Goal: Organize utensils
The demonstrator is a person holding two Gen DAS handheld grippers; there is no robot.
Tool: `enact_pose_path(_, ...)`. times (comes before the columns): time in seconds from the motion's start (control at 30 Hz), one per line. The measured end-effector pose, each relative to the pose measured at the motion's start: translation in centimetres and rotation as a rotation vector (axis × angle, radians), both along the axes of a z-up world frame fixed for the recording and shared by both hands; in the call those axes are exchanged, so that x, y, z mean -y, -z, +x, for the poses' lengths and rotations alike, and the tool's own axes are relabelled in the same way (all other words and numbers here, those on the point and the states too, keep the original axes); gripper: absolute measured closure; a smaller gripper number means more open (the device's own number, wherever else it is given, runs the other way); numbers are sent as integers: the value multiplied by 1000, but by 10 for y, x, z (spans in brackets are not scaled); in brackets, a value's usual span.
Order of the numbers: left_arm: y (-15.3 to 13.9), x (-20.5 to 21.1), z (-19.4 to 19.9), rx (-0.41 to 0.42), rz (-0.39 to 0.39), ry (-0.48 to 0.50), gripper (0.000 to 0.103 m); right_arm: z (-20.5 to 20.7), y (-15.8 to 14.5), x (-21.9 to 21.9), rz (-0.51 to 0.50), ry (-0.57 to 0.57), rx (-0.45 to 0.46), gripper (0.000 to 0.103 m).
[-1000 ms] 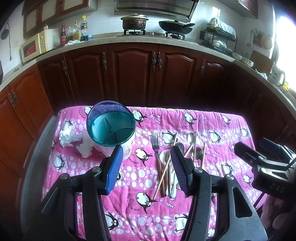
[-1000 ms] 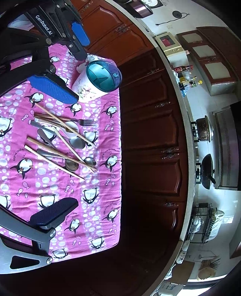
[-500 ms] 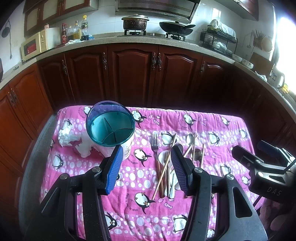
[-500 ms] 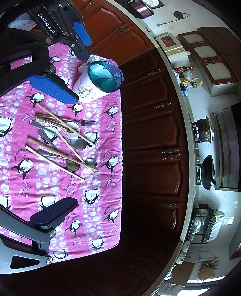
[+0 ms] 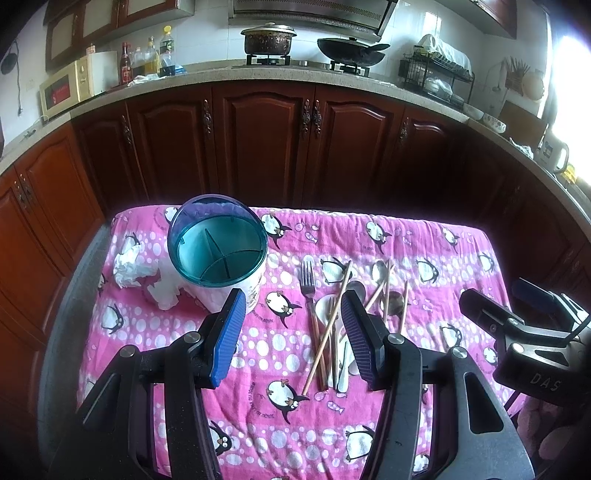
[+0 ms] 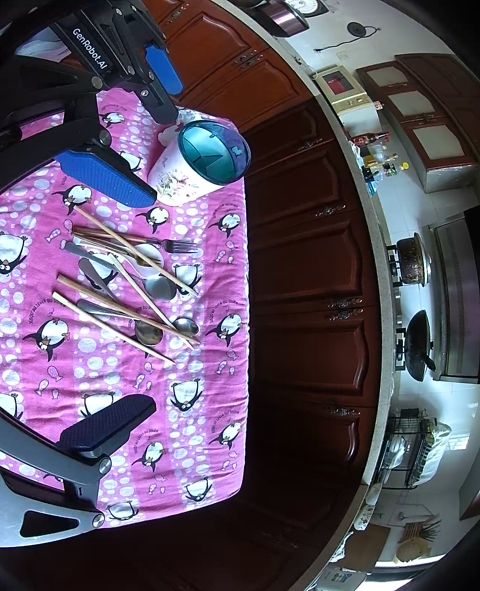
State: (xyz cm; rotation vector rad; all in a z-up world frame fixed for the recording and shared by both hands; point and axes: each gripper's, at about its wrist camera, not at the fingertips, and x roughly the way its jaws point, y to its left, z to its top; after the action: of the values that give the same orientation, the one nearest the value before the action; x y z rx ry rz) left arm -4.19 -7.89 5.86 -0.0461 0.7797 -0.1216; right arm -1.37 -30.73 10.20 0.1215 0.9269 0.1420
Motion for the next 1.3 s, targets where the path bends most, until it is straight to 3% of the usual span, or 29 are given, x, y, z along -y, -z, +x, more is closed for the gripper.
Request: enact_pose_path(1.3,12,0,6,-34,-18,-5,50,6,13,0,-11,-10,-27,3)
